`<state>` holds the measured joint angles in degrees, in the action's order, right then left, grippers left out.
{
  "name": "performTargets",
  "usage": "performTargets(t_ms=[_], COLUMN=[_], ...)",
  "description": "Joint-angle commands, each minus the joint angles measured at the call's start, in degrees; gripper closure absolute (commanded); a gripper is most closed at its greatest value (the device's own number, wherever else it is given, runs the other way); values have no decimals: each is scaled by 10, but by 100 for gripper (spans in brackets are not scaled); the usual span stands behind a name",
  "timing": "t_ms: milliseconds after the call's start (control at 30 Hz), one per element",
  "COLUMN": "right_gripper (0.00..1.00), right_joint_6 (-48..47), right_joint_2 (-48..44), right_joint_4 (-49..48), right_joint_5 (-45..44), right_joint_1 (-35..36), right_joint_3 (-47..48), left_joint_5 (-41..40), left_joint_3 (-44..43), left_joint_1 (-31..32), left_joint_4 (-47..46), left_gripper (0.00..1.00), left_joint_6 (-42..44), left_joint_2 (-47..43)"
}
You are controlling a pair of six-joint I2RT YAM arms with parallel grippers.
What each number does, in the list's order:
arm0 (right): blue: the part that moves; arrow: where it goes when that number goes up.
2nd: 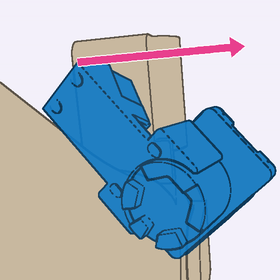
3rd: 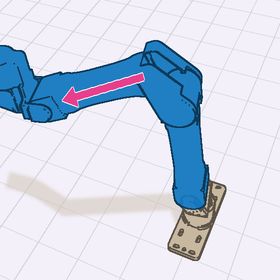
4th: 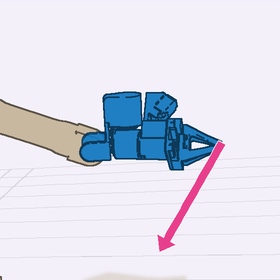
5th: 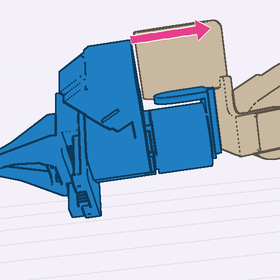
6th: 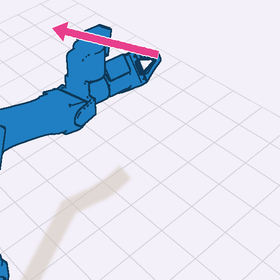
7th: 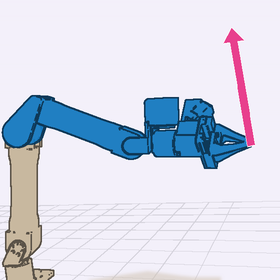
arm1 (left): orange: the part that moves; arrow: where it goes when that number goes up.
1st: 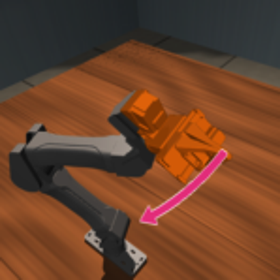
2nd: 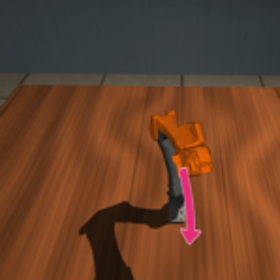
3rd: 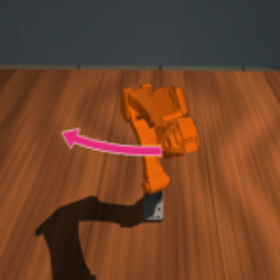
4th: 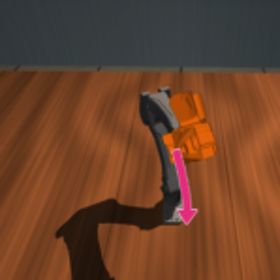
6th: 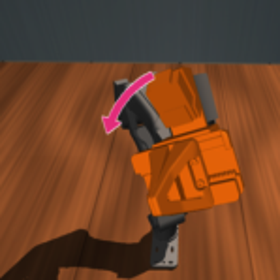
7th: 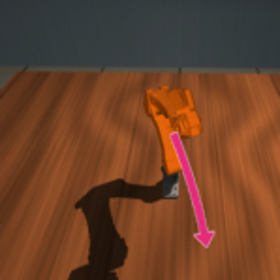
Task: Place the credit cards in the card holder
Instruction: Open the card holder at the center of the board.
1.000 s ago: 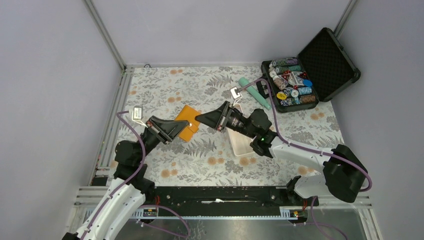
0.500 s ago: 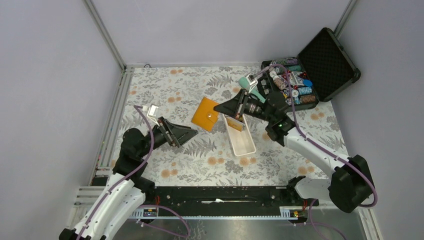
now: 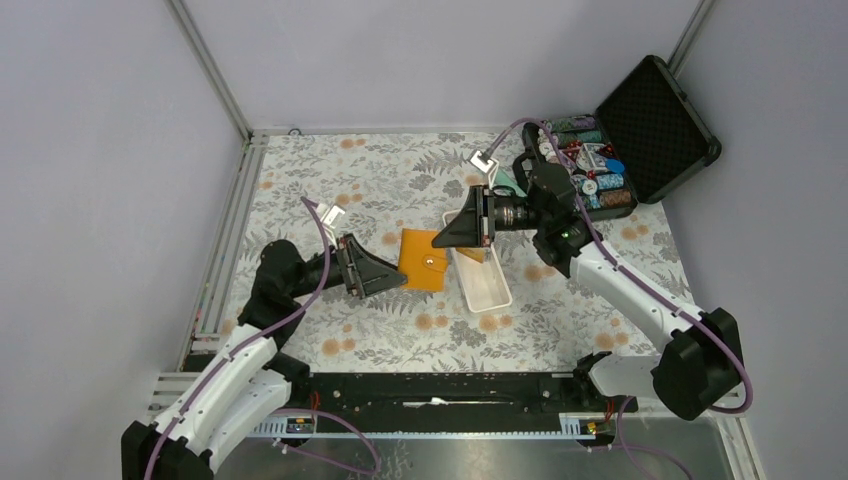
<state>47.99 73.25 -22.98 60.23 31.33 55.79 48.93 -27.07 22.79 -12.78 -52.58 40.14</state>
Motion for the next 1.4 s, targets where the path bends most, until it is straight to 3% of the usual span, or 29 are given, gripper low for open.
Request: performTargets(t_ms=[0, 233, 500, 567, 700, 733, 767, 833, 933, 1167, 1367], right_gripper=[100, 100, 100, 96, 20, 7, 2, 1, 2, 9, 28], right_joint_6=[-35, -47, -97, -135, -215, -232, -250, -274, -296, -333, -368], right_joint_2=[6, 14, 12, 10, -4, -11, -17, -36, -68, -120, -78], right_joint_4=[30, 41, 98, 149, 260, 283, 303, 321, 306, 258, 259], right_joint_5=[39, 42, 31, 8, -87, -116, -155, -214, -277, -365, -460], right_joint_1=[0, -1, 0, 0, 0, -1, 0, 0, 0, 22, 117], right_joint_3=[25, 26, 32, 42, 61, 65, 67, 60, 32, -21, -7], left_joint_5=[33, 4, -24, -28, -64, -83, -99, -120, -117, -103, -70], left_joint_3=[-22, -26, -28, -31, -91, -121, -166, -225, -276, -286, -257], left_joint_1=[12, 67, 86, 87, 86, 86, 85, 83, 77, 45, 25], left_joint_4=[-97, -96, -110, -104, 54, 121, 189, 292, 362, 376, 350], left_gripper=[25, 47, 96, 100, 100, 100, 100, 100, 100, 100, 100], left_joint_6=[-31, -22, -22, -19, 54, 89, 117, 161, 187, 195, 177], left_joint_2=[5, 26, 32, 34, 49, 62, 81, 125, 180, 241, 260])
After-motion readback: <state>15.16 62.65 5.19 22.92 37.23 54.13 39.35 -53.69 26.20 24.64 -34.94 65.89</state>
